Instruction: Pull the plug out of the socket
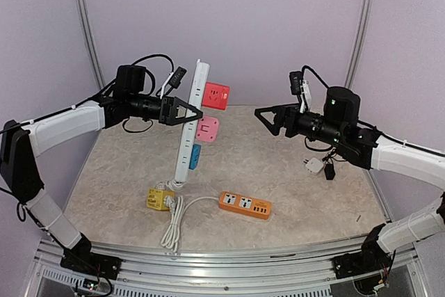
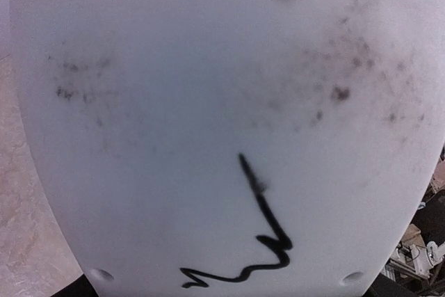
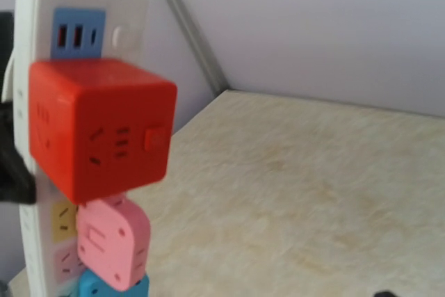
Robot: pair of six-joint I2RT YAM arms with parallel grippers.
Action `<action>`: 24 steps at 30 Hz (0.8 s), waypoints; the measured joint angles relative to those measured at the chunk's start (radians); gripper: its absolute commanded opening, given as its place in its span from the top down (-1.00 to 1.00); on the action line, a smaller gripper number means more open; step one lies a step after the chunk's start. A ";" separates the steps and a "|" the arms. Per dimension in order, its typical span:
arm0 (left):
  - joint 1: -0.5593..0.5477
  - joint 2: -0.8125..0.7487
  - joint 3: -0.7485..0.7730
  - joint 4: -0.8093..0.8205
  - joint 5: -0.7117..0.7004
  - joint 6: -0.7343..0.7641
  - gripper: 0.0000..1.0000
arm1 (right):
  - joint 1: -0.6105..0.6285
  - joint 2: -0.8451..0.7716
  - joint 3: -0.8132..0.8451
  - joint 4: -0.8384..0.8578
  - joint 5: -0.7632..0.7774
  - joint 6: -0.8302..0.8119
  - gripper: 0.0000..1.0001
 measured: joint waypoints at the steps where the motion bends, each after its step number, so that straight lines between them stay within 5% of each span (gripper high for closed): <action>1: 0.002 -0.004 -0.007 0.005 0.016 -0.004 0.62 | 0.004 0.000 -0.008 0.009 -0.010 0.003 -0.84; 11: 0.010 -0.058 -0.111 0.135 0.124 -0.026 0.63 | 0.119 0.088 -0.018 0.160 -0.053 0.056 -0.74; 24: 0.009 -0.092 -0.161 0.200 0.196 -0.033 0.66 | 0.155 0.171 0.020 0.291 -0.140 0.094 -0.90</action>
